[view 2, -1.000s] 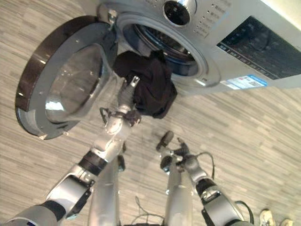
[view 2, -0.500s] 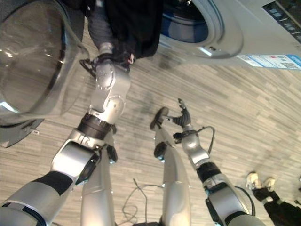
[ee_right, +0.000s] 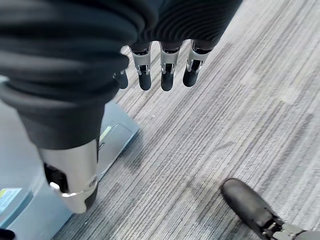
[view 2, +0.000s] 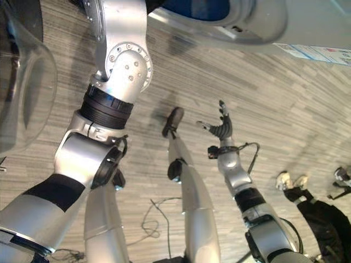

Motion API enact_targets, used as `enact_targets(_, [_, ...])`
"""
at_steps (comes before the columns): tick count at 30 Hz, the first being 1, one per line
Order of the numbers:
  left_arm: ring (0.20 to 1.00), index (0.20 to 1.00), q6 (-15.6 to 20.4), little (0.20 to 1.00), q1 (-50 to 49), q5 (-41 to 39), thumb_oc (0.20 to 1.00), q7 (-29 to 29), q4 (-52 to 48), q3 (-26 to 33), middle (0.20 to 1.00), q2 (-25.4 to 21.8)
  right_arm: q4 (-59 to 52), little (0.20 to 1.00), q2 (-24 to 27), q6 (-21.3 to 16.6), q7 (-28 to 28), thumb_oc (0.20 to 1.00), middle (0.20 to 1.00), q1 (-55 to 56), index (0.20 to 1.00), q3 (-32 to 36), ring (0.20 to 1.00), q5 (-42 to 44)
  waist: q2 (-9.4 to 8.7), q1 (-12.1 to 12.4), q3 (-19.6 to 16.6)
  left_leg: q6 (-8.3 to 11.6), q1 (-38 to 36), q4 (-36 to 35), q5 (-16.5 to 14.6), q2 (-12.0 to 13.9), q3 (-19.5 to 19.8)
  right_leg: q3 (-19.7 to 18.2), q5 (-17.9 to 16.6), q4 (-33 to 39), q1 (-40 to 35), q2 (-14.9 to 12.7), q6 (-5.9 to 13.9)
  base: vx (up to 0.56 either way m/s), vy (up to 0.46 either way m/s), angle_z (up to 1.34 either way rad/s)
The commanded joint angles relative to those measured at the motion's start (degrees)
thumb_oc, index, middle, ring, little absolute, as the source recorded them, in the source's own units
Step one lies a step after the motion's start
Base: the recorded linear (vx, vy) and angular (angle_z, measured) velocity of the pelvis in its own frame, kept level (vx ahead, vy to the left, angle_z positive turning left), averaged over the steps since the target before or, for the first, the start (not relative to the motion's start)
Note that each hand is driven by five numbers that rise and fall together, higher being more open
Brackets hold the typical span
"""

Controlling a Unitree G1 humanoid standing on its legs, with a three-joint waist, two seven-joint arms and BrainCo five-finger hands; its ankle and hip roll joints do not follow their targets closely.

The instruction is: Grab the laundry basket,head to the washer,open it,put in the laundry and shut it.

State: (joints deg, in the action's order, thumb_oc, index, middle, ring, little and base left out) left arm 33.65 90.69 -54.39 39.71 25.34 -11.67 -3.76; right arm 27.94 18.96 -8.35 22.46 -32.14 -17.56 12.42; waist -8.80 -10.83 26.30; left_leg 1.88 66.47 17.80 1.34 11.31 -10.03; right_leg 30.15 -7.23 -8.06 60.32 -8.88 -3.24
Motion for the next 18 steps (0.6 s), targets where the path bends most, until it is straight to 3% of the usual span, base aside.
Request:
enact_targets(1, [0.200, 0.200, 5.52, 0.200, 8.51, 2.60, 0.200, -2.27, -1.25, -4.11, 0.200, -1.06, -2.13, 1.000, 2.37, -0.81, 0.94, 1.000, 1.000, 8.65, 1.000, 1.44, 1.000, 0.25, -0.62, -1.90, -8.24, 4.67, 1.98, -5.11, 3.34, 2.15, 0.42, -2.77, 12.34, -6.20, -1.21, 2.27, 7.68, 0.02, -0.049, -0.06])
enact_targets(5, [0.200, 0.200, 5.55, 0.200, 6.75, 7.18, 0.200, -0.95, -3.80, -3.82, 0.200, -5.52, -3.48, 1.000, 5.67, -0.30, 0.55, 1.000, 1.000, 13.01, 1.000, 3.92, 1.000, -1.11, -0.32, -1.59, -8.27, 4.37, 2.26, -3.58, 2.80, 2.26, 0.47, -2.75, 12.42, -6.40, -1.13, 2.23, 7.55, 0.02, -0.032, -0.08])
enact_targets(8, [0.200, 0.200, 3.69, 0.200, 3.80, 7.64, 0.200, -2.27, -5.61, -5.14, 0.200, -4.33, -3.83, 1.000, 5.84, -0.18, -0.16, 1.000, 1.000, 14.10, 1.000, 4.79, 1.000, -0.21, -0.05, -1.11, -8.16, 4.25, 2.33, -3.38, 2.79, 2.06, 0.75, -2.17, 12.52, -6.36, -1.35, 2.05, 7.43, 0.00, -0.026, -0.03])
enact_targets(9, [1.000, 1.000, 0.51, 1.000, 0.78, 9.08, 1.000, -3.90, -4.55, -7.00, 1.000, -3.48, -2.90, 1.000, 5.30, -0.47, -0.57, 1.000, 1.000, 13.85, 1.000, 5.11, 1.000, 1.03, 0.12, -0.59, -8.15, 4.18, 2.22, -3.64, 2.86, 1.90, 0.83, -1.67, 12.47, -6.08, -1.54, 2.00, 7.30, 0.00, -0.040, 0.01])
enact_targets(11, [1.000, 1.000, -1.04, 1.000, -0.48, 10.04, 1.000, -4.85, -4.28, -8.31, 1.000, -2.74, -2.27, 1.000, 4.80, -0.59, -0.91, 1.000, 1.000, 13.59, 1.000, 4.73, 1.000, 1.62, 0.17, -0.39, -8.13, 4.17, 2.10, -3.86, 2.92, 1.80, 0.77, -1.48, 12.47, -5.95, -1.59, 2.05, 7.21, 0.00, -0.028, 0.01])
enact_targets(12, [1.000, 1.000, -4.49, 1.000, -2.09, 12.49, 1.000, -6.83, -2.65, -11.08, 1.000, -2.74, -1.57, 1.000, 4.54, -0.90, -1.62, 1.000, 1.000, 13.14, 1.000, 4.16, 1.000, 2.36, 0.32, 0.03, -7.97, 4.20, 1.83, -4.05, 3.15, 1.46, 1.15, -1.80, 12.58, -5.77, -1.79, 2.26, 6.89, 0.00, -0.049, 0.02])
enact_targets(14, [1.000, 1.000, -5.85, 1.000, -2.54, 15.21, 1.000, -6.83, -2.34, -12.09, 1.000, -3.08, -1.62, 1.000, 4.49, -1.07, -2.31, 1.000, 1.000, 12.97, 1.000, 3.66, 1.000, 2.47, 0.38, 0.18, -7.96, 4.10, 1.69, -4.18, 3.23, 1.39, 1.11, -1.90, 12.80, -5.54, -2.09, 2.46, 6.58, 0.00, -0.038, 0.03])
enact_targets(15, [1.000, 1.000, -8.64, 1.000, -2.33, 20.29, 1.000, -7.43, -0.36, -14.82, 1.000, -4.29, -1.87, 1.000, 5.17, -1.65, -3.36, 1.000, 1.000, 12.95, 1.000, 2.79, 1.000, 2.62, 0.71, 0.47, -8.03, 4.10, 1.63, -4.24, 3.28, 1.16, 1.15, -2.34, 12.65, -5.34, -2.08, 2.67, 6.40, -0.01, -0.027, 0.06])
enact_targets(16, [1.000, 1.000, -8.74, 1.000, -2.34, 20.62, 1.000, -7.20, -0.41, -14.92, 1.000, -4.22, -1.74, 1.000, 5.09, -1.76, -3.41, 1.000, 1.000, 12.88, 1.000, 2.78, 1.000, 2.68, 0.65, 0.46, -8.00, 4.11, 1.64, -4.24, 3.30, 1.14, 1.20, -2.29, 12.63, -5.28, -2.12, 2.68, 6.40, 0.01, -0.063, 0.06])
enact_targets(17, [1.000, 1.000, -11.81, 1.000, -1.54, 27.27, 1.000, -7.29, 1.31, -18.30, 1.000, -5.84, -1.42, 1.000, 5.45, -2.64, -4.25, 1.000, 1.000, 12.97, 1.000, 2.29, 1.000, 3.45, 1.24, 0.65, -8.03, 3.90, 1.61, -4.07, 3.52, 0.89, 1.67, -2.82, 13.18, -5.40, -2.32, 3.04, 5.87, 0.01, -0.039, 0.07])
enact_targets(18, [1.000, 1.000, -11.82, 1.000, -1.55, 27.32, 1.000, -7.25, 1.29, -18.32, 1.000, -5.83, -1.39, 1.000, 5.44, -2.66, -4.26, 1.000, 1.000, 12.95, 1.000, 2.30, 1.000, 3.45, 1.24, 0.65, -8.00, 3.91, 1.61, -4.05, 3.52, 0.89, 1.70, -2.79, 13.19, -5.41, -2.35, 3.04, 5.86, 0.01, -0.056, 0.08])
